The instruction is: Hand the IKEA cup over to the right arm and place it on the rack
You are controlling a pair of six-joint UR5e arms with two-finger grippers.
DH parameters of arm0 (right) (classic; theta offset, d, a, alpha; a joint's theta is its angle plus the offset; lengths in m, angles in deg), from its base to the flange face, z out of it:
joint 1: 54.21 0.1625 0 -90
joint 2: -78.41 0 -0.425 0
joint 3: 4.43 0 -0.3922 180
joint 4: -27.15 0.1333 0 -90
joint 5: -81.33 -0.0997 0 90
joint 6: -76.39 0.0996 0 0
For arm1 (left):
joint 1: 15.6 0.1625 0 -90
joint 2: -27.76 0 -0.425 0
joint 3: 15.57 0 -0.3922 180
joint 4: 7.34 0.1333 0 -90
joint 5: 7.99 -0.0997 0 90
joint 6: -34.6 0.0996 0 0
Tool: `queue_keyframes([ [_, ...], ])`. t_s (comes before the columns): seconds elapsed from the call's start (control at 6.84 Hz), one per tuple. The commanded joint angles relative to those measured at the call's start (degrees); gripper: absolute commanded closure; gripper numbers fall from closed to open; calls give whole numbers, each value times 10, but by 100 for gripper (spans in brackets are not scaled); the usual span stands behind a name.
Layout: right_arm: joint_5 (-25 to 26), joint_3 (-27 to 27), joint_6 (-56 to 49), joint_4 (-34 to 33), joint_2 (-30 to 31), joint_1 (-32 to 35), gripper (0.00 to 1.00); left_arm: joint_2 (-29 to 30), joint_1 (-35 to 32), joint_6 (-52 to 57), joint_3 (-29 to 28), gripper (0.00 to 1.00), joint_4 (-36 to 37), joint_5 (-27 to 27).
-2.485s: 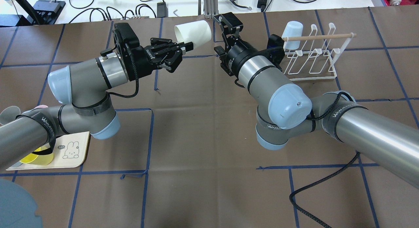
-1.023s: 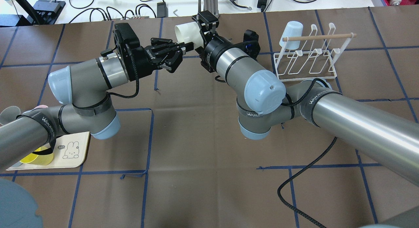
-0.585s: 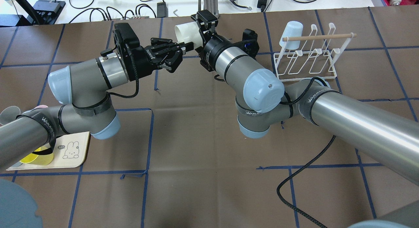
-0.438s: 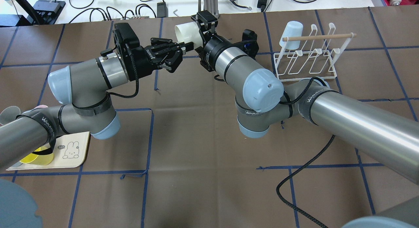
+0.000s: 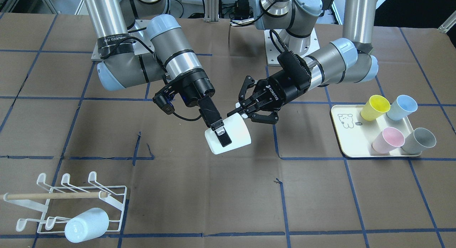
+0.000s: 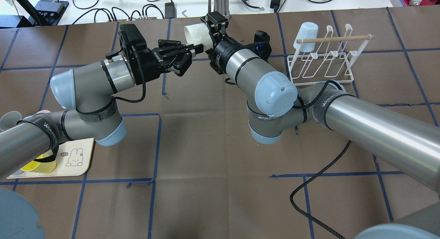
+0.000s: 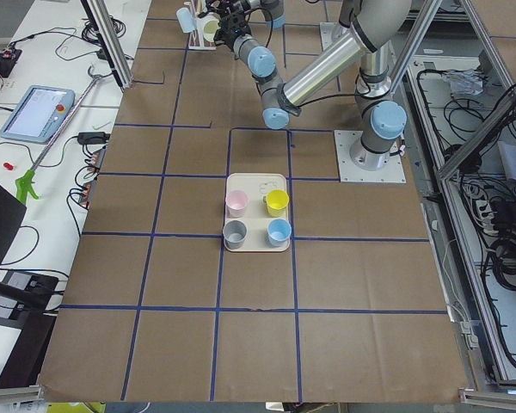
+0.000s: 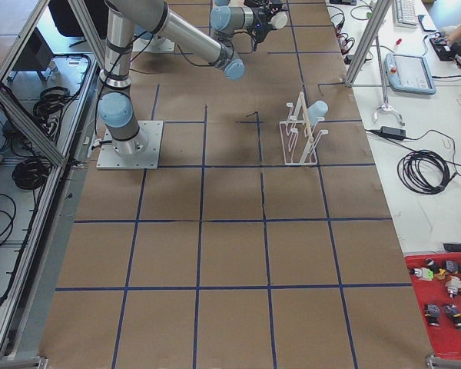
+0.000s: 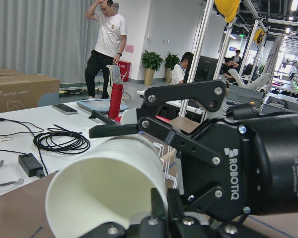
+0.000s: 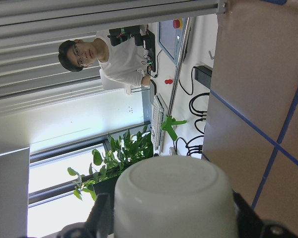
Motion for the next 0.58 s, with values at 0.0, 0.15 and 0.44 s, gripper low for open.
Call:
queue_keyframes([
  [0.0, 0, 0, 0, 0, 1, 0, 37, -1, 0, -14, -2, 75, 0, -1],
  [0.15, 0, 0, -1, 0, 1, 0, 46, -1, 0, -16, -3, 57, 0, -2],
  [0.44, -2, -1, -4, 0, 4, 0, 65, 0, 0, -45, -5, 28, 0, 0],
])
